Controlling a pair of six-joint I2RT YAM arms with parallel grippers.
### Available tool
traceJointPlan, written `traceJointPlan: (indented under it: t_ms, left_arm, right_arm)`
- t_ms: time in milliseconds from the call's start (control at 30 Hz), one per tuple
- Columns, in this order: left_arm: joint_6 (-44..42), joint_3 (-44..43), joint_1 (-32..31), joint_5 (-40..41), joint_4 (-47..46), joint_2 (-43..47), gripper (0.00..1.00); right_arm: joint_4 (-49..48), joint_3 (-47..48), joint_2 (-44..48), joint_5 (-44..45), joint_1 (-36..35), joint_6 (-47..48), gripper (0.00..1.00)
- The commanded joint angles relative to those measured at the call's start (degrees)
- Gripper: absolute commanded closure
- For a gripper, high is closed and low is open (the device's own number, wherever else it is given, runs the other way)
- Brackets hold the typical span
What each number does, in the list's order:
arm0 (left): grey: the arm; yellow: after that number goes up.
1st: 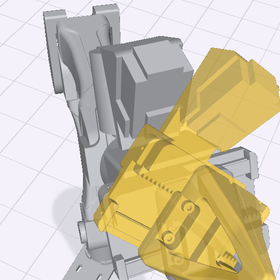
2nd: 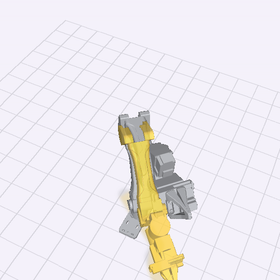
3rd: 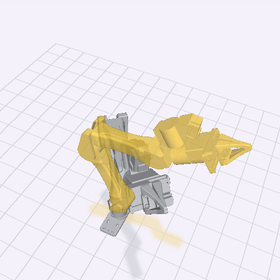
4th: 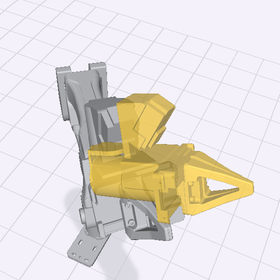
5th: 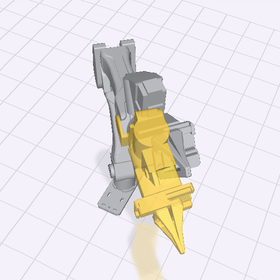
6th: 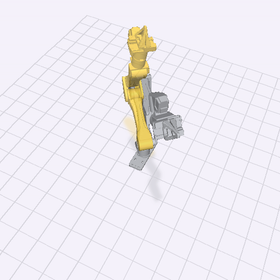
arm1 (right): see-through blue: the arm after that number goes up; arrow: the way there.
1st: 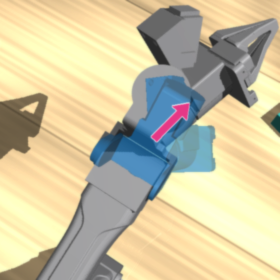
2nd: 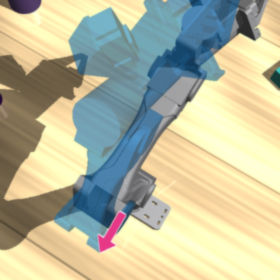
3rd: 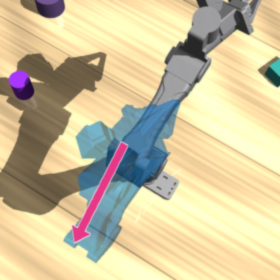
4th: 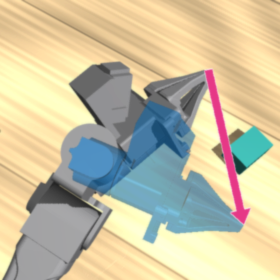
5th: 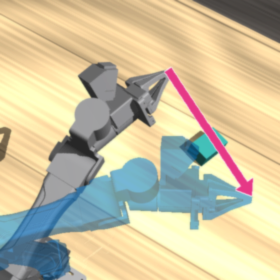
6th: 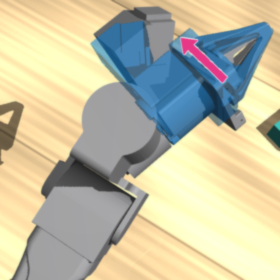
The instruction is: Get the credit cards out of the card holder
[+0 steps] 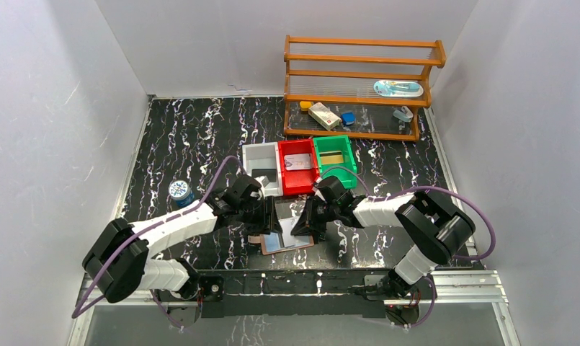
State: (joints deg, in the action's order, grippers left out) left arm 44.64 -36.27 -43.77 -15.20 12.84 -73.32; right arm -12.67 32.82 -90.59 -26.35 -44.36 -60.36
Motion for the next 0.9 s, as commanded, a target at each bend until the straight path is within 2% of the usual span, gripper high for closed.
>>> traceJointPlan:
  t_ms: [0,167,500,667,867]
  left_arm:
    - [-2.0,-3.4,-0.2,-3.8,-1.8,0.2,0.52]
    - [-1.0,-2.0,-0.3,-7.1,-4.7,-4.6,0.57]
    - [-0.6,1.0,-0.5,-4.6,-4.7,-8.5,0.76]
    - [-0.8,2.3,-0.5,-4.3,-4.4,-8.7,0.79]
    - [-0.9,3.4,-0.5,-4.2,-4.2,-8.2,0.80]
  right_arm:
    - [-2.4,-0.7,0.0,-0.2,0.0,-1.0,0.83]
    - [-2.7,-0.8,-0.2,-0.2,0.0,-1.3,0.82]
    - [-5.8,-1.2,0.1,-1.4,0.0,-2.7,0.78]
    - [-10.1,-1.9,-0.9,-3.5,0.0,-3.9,0.69]
    - [-14.1,-2.2,-2.4,-5.3,-0.1,-4.6,0.68]
